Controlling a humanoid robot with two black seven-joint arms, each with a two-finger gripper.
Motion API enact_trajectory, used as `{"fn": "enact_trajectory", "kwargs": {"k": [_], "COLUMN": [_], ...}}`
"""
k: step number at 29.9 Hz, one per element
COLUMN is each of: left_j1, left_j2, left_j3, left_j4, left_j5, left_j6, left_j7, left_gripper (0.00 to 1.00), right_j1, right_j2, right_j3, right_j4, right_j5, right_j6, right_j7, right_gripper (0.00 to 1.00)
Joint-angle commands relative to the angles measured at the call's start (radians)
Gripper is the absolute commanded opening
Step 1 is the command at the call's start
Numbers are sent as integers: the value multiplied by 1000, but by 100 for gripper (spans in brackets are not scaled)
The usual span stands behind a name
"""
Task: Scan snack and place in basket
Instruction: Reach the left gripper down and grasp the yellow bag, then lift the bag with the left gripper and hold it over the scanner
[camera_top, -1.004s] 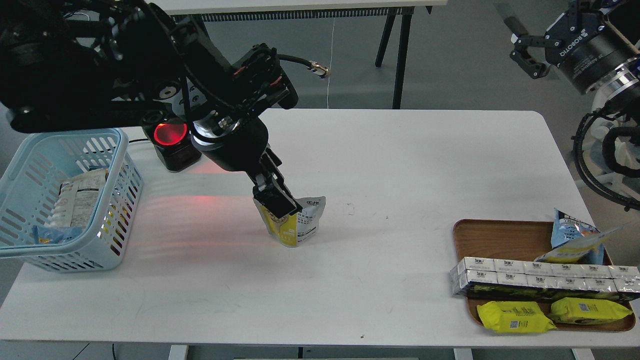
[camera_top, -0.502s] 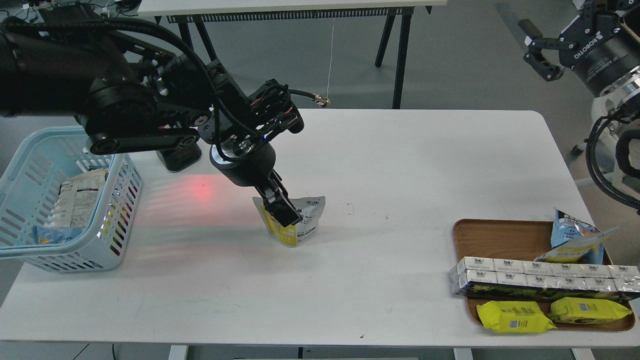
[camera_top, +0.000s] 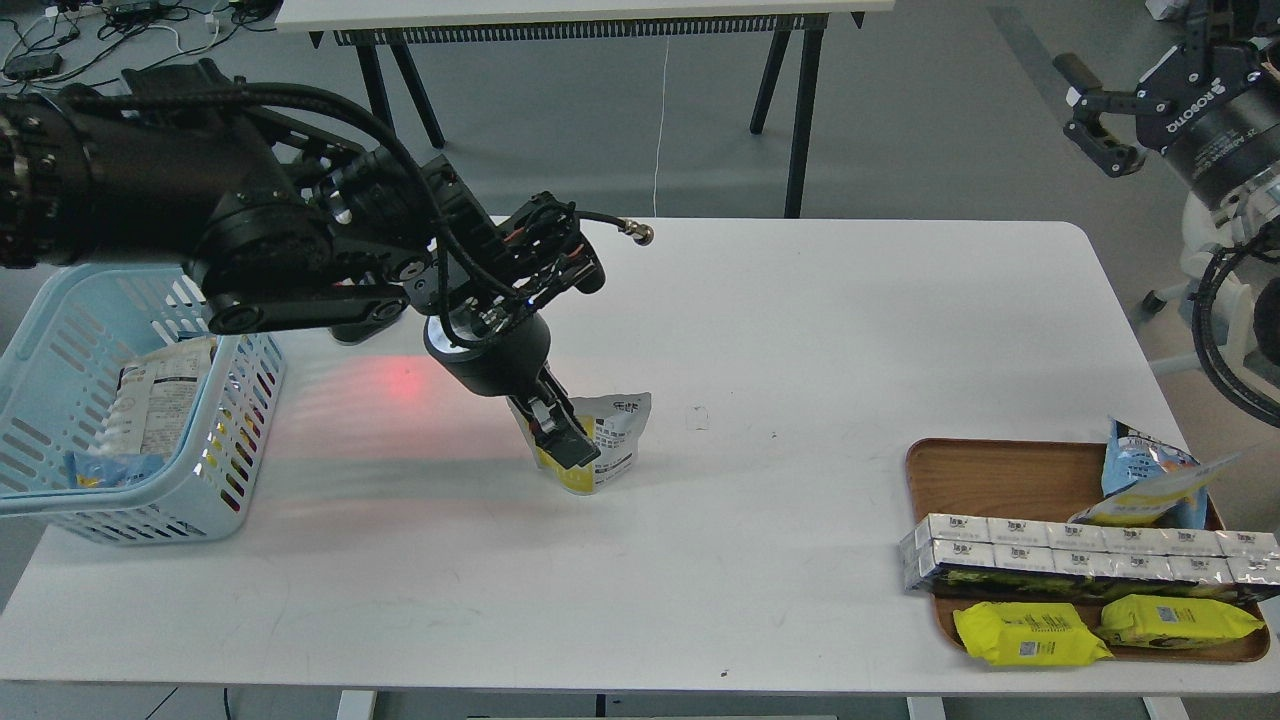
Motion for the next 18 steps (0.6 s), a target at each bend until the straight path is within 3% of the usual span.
{"fn": "enact_trajectory", "kwargs": {"k": [1, 2, 6, 18], "left_j1": [20, 26, 44, 37], "left_j2": [-9, -14, -15, 52], "left_j3": [42, 47, 50, 41], "left_j4": [5, 5, -4, -6], "left_j5": [-1, -1, -9, -10], "left_j6": [71, 101, 141, 210], "left_j7": [0, 0, 0, 0], "left_gripper": [23, 11, 1, 0], "right_j1": [-12, -14, -24, -31], "right_j2": [-12, -15, -26, -55], "right_j3": [1, 3, 10, 18], "right_j4": [8, 8, 20, 57], "right_j5": [1, 1, 1, 1], "right_j6": [0, 0, 0, 0], "right_j7": [0, 0, 0, 0], "right_gripper": [96, 96, 96, 96]}}
